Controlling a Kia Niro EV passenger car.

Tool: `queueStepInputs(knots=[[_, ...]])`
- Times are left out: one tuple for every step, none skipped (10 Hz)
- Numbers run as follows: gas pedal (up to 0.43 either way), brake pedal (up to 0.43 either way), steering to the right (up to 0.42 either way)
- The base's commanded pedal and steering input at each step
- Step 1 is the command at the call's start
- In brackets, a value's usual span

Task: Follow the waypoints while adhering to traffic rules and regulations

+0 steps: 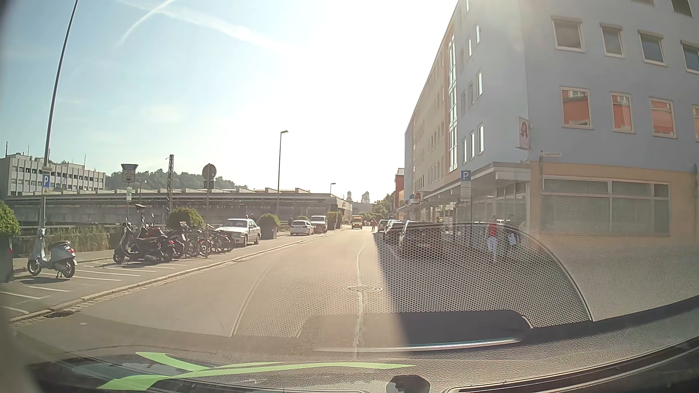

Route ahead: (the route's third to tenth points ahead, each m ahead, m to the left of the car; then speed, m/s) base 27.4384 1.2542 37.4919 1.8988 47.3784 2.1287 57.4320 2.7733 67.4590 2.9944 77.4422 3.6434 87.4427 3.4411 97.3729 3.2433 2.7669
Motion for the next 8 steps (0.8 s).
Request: queueStepInputs(knots=[[0.000, 0.000, -0.015], [0.000, 0.000, -0.015], [0.000, 0.000, -0.015], [0.000, 0.000, -0.015], [0.000, 0.000, -0.015], [0.000, 0.000, -0.015], [0.000, 0.000, -0.015], [0.000, 0.000, -0.015]])
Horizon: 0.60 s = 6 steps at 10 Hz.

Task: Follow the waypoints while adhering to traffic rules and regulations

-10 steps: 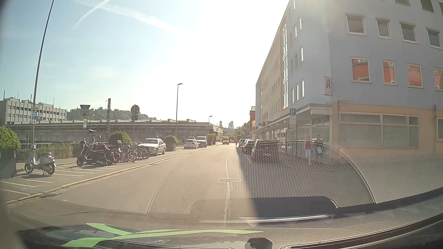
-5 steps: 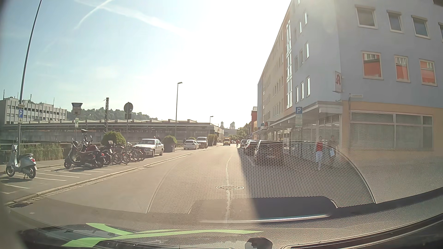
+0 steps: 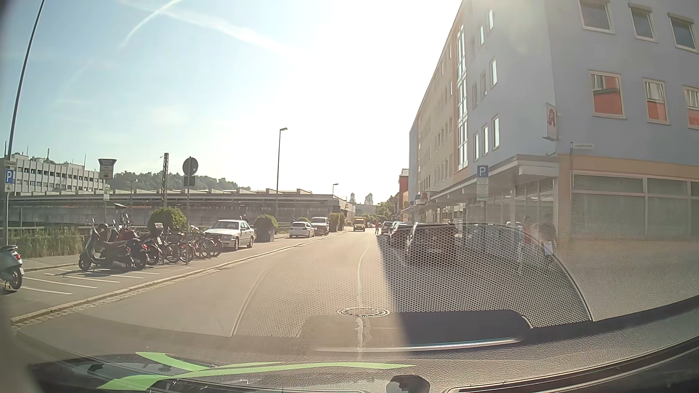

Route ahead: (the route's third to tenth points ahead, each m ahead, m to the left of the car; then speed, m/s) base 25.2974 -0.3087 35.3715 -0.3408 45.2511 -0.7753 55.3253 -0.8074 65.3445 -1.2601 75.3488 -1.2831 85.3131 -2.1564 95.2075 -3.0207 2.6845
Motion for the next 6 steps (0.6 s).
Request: queueStepInputs(knots=[[0.000, 0.000, -0.015], [0.000, 0.000, -0.015], [0.000, 0.000, -0.015], [0.000, 0.000, -0.015], [0.039, 0.000, -0.015], [0.079, 0.000, -0.015]])
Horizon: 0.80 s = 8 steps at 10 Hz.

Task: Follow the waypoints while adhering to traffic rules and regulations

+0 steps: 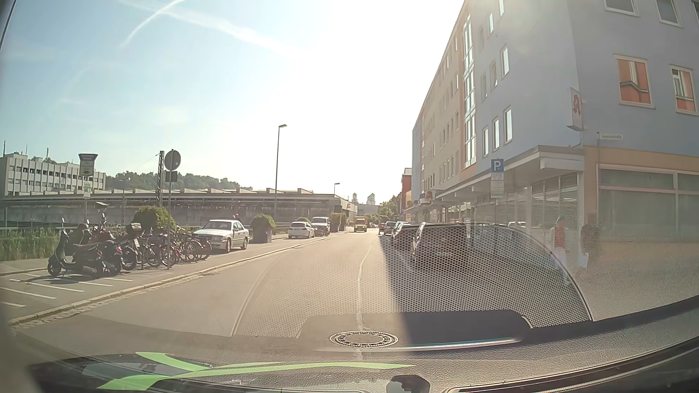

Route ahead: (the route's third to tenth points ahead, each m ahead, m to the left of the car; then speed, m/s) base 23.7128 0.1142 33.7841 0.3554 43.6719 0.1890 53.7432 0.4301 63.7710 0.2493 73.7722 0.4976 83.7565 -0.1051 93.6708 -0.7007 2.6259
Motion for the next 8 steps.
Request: queueStepInputs(knots=[[0.079, 0.000, -0.017], [0.079, 0.000, -0.027], [0.067, 0.000, -0.038], [0.067, 0.000, -0.048], [0.067, 0.000, -0.053], [0.067, 0.000, -0.054], [0.059, 0.000, -0.048], [0.008, 0.000, -0.044]])
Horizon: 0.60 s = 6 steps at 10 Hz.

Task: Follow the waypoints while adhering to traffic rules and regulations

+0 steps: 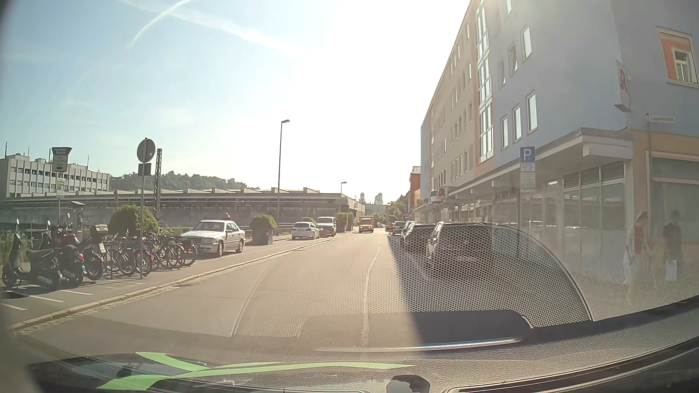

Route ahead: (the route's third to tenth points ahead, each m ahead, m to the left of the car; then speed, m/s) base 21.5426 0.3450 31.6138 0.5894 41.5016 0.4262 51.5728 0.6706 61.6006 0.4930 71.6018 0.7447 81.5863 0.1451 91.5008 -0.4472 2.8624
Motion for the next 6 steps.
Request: queueStepInputs(knots=[[0.008, 0.000, -0.041], [0.008, 0.000, -0.041], [0.008, 0.000, -0.041], [0.008, 0.000, -0.039], [0.020, 0.000, -0.039], [0.020, 0.000, -0.039]])
